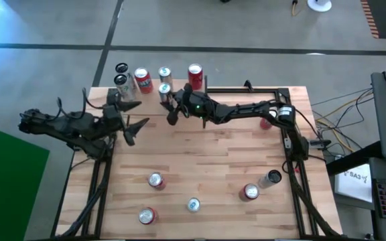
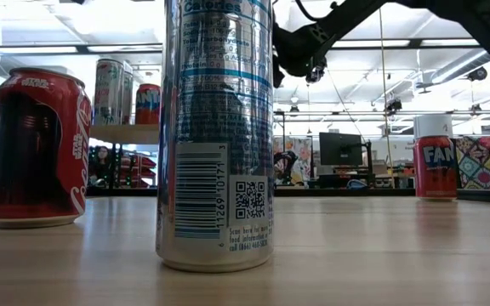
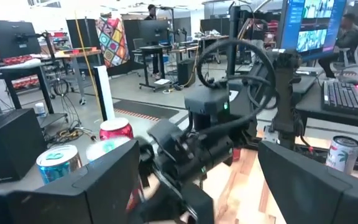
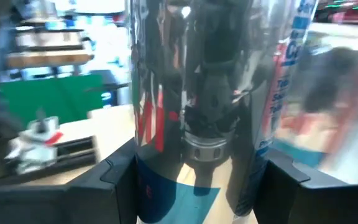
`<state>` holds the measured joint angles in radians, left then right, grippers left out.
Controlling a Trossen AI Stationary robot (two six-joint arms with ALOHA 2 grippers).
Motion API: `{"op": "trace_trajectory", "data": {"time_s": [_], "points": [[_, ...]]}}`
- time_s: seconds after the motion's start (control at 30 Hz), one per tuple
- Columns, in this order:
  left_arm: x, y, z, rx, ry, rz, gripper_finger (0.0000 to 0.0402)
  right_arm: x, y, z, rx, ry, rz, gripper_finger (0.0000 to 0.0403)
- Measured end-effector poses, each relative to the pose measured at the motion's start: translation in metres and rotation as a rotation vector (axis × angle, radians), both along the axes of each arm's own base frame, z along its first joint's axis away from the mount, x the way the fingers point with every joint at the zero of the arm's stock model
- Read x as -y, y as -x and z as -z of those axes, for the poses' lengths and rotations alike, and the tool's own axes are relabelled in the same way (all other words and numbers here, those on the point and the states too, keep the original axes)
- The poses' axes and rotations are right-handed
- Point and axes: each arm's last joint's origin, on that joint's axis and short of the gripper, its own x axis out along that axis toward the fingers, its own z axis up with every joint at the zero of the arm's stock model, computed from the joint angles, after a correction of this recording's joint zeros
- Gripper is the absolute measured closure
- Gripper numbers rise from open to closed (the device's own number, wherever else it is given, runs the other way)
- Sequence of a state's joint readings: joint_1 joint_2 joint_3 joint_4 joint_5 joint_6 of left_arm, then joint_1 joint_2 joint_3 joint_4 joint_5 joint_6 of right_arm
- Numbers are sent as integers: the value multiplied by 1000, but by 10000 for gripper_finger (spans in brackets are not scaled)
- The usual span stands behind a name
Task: Place canned beverage on shelf
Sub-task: Put the blue soda can on the shelf aligned with the other blue soda can
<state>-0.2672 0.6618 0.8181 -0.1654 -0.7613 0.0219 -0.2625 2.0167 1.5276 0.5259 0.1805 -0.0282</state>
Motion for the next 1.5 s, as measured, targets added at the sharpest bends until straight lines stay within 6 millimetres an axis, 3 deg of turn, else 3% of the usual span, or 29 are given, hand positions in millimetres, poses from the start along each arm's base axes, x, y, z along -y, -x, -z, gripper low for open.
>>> {"op": "trace_trajectory", "data": {"time_s": [0.2, 0.87, 1.5], "points": [[0, -2, 8, -19, -5, -4, 88, 4, 2, 4, -38, -17, 65, 195], [0, -2, 8, -13, -1, -18, 88, 10, 5, 13, -121, -41, 102, 182], [1, -4, 9, -22, -4, -18, 88, 11, 8, 18, -212, -54, 105, 94]]}}
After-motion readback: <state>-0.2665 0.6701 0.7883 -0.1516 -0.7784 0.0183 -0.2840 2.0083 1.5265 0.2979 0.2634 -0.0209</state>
